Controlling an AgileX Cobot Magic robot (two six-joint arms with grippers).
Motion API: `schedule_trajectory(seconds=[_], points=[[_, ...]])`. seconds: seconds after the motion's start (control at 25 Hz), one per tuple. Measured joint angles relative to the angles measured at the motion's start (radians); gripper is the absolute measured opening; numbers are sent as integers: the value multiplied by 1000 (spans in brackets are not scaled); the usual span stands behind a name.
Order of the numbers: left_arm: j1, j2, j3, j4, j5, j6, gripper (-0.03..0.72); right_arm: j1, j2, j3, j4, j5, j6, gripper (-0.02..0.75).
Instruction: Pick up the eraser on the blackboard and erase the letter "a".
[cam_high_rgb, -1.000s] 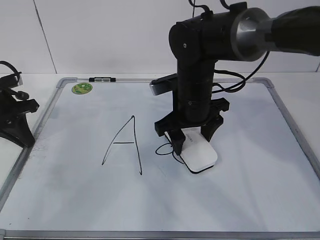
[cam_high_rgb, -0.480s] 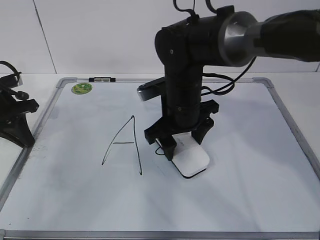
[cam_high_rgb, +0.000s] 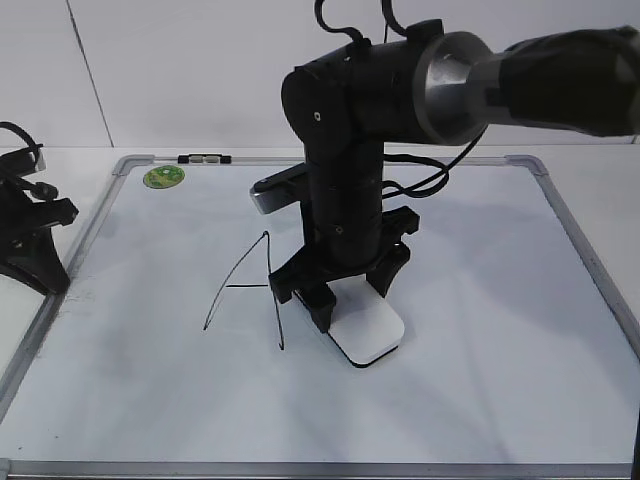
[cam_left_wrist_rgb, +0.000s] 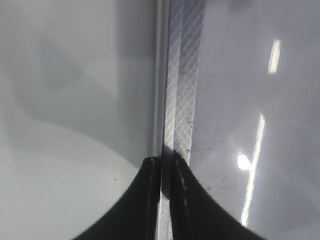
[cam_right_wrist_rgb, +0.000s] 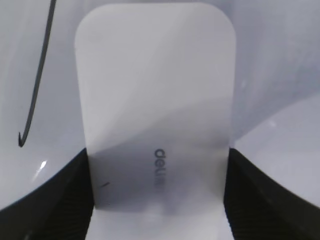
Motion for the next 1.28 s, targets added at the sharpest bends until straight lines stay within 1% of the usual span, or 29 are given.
schedule_trajectory(seconds=[0.56, 0.88, 1.08, 1.28], points=[[0, 2, 0, -2, 1, 0, 20, -48, 0, -2, 17, -2, 23, 534], [0, 2, 0, -2, 2, 0, 20, -111, 0, -2, -1, -4, 42, 534], [0, 2, 0, -2, 2, 0, 20, -167, 0, -2, -16, -6, 63, 534], [0, 2, 0, -4, 2, 0, 20, -183, -19, 7, -31, -8, 79, 534]])
